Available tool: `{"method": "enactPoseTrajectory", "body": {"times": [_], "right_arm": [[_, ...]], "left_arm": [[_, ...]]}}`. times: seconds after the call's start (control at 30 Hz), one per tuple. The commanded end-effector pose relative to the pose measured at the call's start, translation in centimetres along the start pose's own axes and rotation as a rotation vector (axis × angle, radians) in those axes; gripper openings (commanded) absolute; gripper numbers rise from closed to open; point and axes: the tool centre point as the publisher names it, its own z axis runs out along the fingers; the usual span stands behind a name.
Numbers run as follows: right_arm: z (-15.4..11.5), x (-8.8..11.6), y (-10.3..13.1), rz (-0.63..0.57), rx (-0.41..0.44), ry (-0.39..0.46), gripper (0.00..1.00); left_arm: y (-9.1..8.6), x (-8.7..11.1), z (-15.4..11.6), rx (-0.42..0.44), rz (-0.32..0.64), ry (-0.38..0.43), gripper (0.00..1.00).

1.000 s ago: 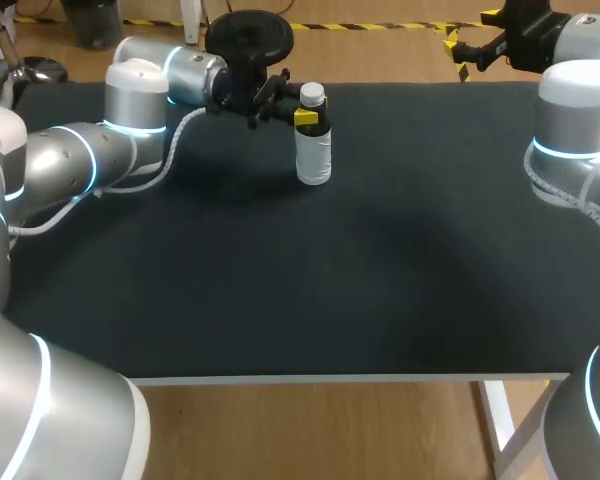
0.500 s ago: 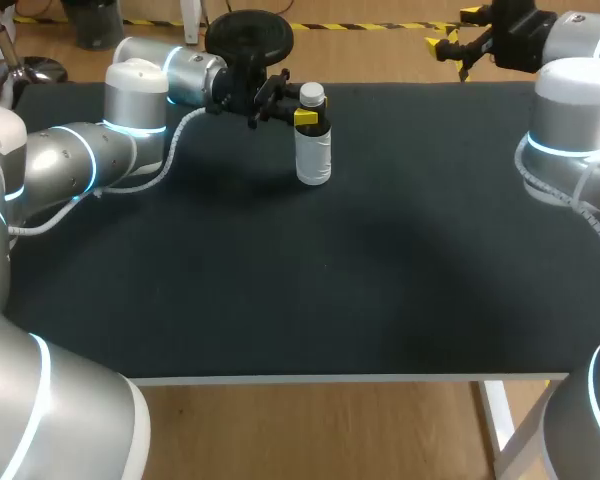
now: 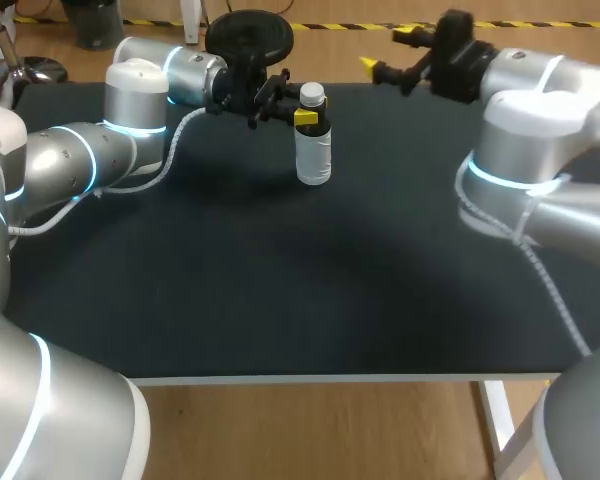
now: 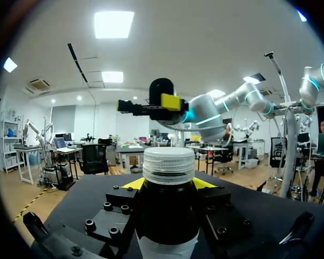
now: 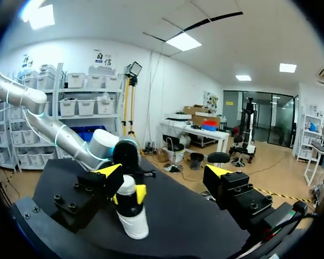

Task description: Unscrew the bottle cap

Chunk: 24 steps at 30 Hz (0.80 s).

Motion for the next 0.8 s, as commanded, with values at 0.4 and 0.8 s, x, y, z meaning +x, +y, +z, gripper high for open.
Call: {"method": "enactPoseTrajectory", "body": {"times": [0.4,0.8], "right_arm": [[4.6,5.8,-1.1,0.012,-0.085,-0.047,1.00],[6.4,7.7,-2.5,0.052,-0.069,-0.012,1.00]], "left_arm": [[-0.1,-0.1,-0.1,-0.002,0.001,0.003,0.00],[-0.1,-0.1,-0.1,-0.002,0.001,0.003,0.00]]}}
